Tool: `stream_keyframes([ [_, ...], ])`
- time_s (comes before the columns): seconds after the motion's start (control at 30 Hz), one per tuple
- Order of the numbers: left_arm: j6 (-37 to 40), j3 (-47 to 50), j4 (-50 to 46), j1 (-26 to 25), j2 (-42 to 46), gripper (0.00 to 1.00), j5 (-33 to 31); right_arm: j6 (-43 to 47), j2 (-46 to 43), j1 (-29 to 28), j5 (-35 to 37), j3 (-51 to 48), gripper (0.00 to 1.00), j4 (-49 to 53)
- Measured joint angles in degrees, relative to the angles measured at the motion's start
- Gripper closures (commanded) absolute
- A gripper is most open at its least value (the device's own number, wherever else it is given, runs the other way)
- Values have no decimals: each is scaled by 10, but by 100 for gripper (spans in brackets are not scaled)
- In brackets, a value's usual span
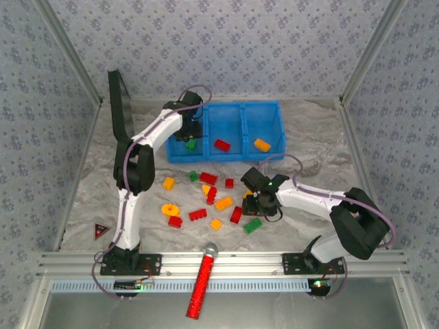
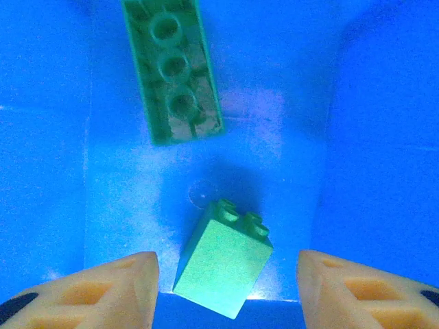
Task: Sort the legos into containers by color
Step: Place the lego in the container, then pick up the lego from the bottom-center of the table.
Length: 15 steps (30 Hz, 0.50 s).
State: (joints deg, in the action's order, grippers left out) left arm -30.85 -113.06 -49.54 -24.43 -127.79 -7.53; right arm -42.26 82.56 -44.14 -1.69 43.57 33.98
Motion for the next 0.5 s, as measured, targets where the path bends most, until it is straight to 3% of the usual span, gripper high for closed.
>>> stream_keyframes([
  [0.23, 5, -2, -5, 0, 43, 41, 1, 18, -13, 0, 13, 16, 59, 38],
  [0.5, 14, 10, 0, 0, 165, 39, 0, 42, -27, 0, 23, 73, 59, 87],
])
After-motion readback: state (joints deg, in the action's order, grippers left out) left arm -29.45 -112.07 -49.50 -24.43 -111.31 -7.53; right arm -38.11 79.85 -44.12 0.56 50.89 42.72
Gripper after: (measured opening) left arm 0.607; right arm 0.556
